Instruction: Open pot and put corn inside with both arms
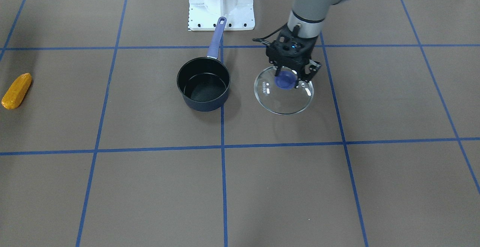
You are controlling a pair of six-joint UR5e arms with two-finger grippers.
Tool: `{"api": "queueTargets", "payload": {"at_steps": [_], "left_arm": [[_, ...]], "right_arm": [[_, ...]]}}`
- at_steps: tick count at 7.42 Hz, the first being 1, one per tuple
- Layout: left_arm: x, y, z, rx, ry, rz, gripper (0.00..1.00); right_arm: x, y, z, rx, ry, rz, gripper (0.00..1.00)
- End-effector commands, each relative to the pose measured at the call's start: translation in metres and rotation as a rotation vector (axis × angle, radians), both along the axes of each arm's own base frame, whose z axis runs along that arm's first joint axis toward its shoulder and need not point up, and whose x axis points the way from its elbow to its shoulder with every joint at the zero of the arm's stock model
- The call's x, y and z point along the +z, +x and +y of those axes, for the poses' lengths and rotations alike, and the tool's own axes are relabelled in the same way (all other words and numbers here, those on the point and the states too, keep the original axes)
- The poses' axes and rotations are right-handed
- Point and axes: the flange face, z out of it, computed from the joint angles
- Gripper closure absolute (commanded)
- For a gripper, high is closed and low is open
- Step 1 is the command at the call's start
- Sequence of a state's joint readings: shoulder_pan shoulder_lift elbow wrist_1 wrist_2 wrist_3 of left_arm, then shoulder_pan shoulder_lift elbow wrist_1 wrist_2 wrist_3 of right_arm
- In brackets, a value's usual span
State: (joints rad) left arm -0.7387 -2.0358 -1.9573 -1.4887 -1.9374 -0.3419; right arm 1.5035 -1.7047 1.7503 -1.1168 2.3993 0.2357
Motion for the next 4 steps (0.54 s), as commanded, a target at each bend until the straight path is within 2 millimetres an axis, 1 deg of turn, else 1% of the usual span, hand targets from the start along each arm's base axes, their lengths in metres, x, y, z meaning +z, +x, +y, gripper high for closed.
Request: {"api": "queueTargets", "payload": {"at_steps": [1, 2, 3, 4], "left_arm": [[0.125, -0.096, -0.013, 0.110, 0.056, -0.065, 1.00], [0.178, -0.133, 0.000, 0.147, 0.071, -0.050, 1.00], [0.222, -0.157, 0.022, 0.182, 0.077, -0.044, 1.00], [0.257, -0.173, 0.044, 0.192, 0.089, -0.046, 1.00]], "right_arm": [[-0.001, -0.002, 0.000, -0.004, 0.002, 0.001, 0.00], [0.000, -0.003, 0.000, -0.004, 0.000, 0.003, 0.00], [0.000, -0.003, 0.000, -0.004, 0.000, 0.003, 0.00], [0.000, -0.003, -0.001, -0.006, 0.000, 0.003, 0.00]]}}
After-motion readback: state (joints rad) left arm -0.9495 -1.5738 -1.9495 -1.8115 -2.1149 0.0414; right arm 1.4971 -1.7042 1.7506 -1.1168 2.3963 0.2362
